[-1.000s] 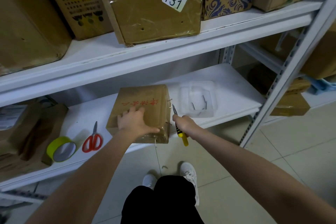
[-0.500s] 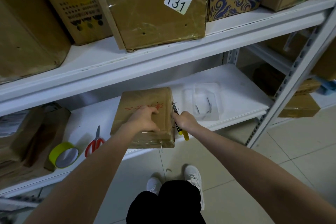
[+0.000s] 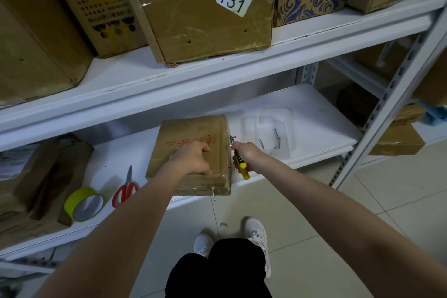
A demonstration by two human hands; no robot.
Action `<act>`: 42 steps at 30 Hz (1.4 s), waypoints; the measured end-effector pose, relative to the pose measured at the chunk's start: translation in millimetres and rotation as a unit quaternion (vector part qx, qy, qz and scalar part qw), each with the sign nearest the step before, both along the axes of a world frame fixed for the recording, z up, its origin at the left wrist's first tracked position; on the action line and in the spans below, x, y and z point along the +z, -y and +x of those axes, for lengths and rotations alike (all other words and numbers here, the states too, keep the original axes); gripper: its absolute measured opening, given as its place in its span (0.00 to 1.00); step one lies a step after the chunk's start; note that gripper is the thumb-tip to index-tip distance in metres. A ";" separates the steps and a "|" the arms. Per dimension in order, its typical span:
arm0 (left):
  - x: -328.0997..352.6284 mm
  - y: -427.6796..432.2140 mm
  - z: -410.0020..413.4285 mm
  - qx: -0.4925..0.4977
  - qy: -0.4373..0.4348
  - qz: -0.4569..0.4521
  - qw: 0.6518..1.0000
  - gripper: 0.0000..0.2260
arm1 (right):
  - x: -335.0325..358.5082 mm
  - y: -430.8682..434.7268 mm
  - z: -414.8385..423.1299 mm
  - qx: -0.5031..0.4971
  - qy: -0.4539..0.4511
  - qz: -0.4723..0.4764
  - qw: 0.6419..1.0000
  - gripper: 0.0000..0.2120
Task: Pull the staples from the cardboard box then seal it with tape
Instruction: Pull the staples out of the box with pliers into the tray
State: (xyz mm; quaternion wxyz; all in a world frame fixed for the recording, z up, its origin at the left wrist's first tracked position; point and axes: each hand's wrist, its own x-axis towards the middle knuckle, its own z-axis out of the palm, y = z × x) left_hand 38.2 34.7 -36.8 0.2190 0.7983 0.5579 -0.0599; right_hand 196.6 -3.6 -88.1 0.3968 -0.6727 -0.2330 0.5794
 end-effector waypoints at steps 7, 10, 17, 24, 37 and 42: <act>-2.0 -1.4 -0.3 0.004 0.008 -0.010 1.000 0.33 | 7.3 11.2 29.4 0.019 0.210 0.020 0.977 0.16; -2.0 0.7 1.7 -0.001 0.009 -0.004 1.000 0.34 | 12.2 20.0 51.9 0.025 0.276 0.013 0.961 0.17; -6.3 3.0 -2.0 0.002 0.037 -0.004 0.999 0.34 | -1.6 44.7 86.0 0.094 0.456 -0.072 0.882 0.14; -5.7 3.1 -1.8 -0.002 0.036 -0.009 0.999 0.34 | -0.8 42.6 79.2 0.072 0.463 -0.032 0.883 0.16; -1.2 1.4 -18.1 -0.067 0.005 0.023 0.997 0.39 | -18.3 13.2 18.5 0.060 -0.022 -0.083 0.995 0.11; -0.3 -5.9 -23.5 -0.067 0.001 0.018 0.998 0.39 | -24.6 -1.8 18.2 0.063 -0.036 -0.113 0.991 0.11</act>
